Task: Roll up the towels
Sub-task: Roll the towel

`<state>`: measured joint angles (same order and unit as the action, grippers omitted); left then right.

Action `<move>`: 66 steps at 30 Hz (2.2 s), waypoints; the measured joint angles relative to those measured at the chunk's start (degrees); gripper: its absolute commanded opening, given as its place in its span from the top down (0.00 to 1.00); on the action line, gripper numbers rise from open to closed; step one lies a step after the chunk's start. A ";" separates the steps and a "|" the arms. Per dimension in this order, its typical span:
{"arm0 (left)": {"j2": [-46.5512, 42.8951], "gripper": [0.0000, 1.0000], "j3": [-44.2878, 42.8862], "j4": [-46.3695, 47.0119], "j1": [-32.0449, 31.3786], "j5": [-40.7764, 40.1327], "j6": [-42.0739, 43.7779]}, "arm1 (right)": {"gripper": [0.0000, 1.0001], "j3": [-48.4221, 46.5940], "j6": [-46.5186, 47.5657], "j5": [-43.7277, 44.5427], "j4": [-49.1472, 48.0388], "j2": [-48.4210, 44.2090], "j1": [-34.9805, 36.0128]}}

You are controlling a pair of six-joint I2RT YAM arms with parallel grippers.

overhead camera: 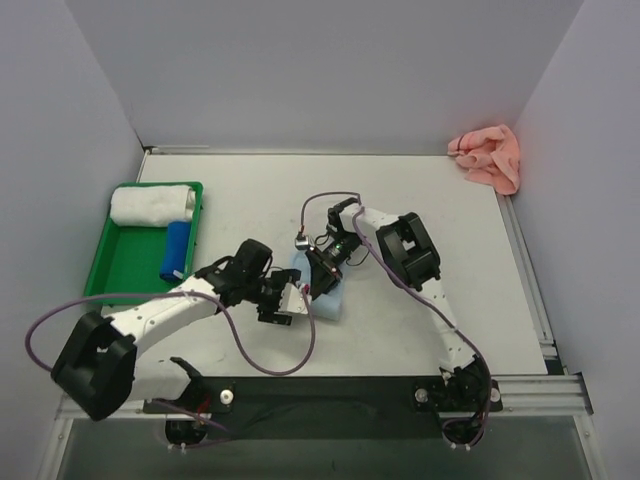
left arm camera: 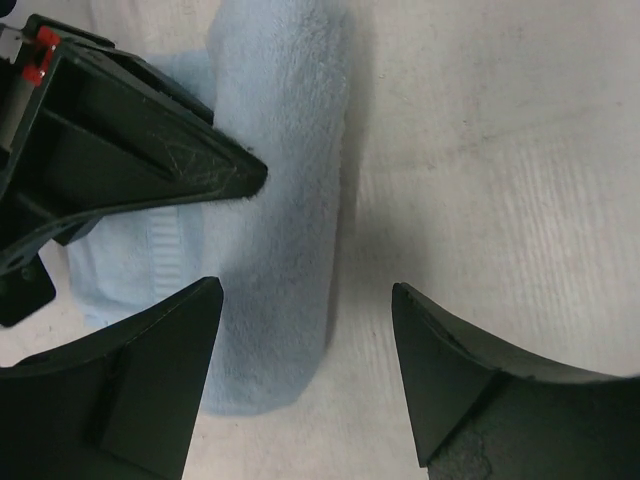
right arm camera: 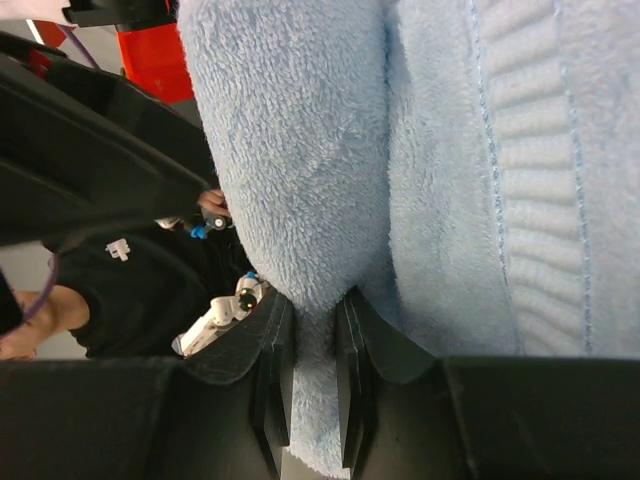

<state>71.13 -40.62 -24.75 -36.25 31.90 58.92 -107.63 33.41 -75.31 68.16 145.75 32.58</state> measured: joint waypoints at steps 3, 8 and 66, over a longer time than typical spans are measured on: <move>5.35 0.24 0.59 6.99 -2.51 -2.71 0.87 | 1.00 -1.36 0.85 0.00 1.77 1.01 -0.26; 12.94 0.43 1.11 15.91 -4.92 -8.02 2.64 | 1.00 -2.36 1.68 0.35 3.13 1.84 -0.72; 70.53 0.52 -67.84 -64.92 10.60 21.07 -1.25 | 0.42 43.23 3.78 74.69 -57.31 -42.84 26.34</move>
<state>141.67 -108.47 -89.67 -25.65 52.97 57.67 -64.40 37.19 -0.62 10.85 102.91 58.92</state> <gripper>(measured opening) 0.444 0.660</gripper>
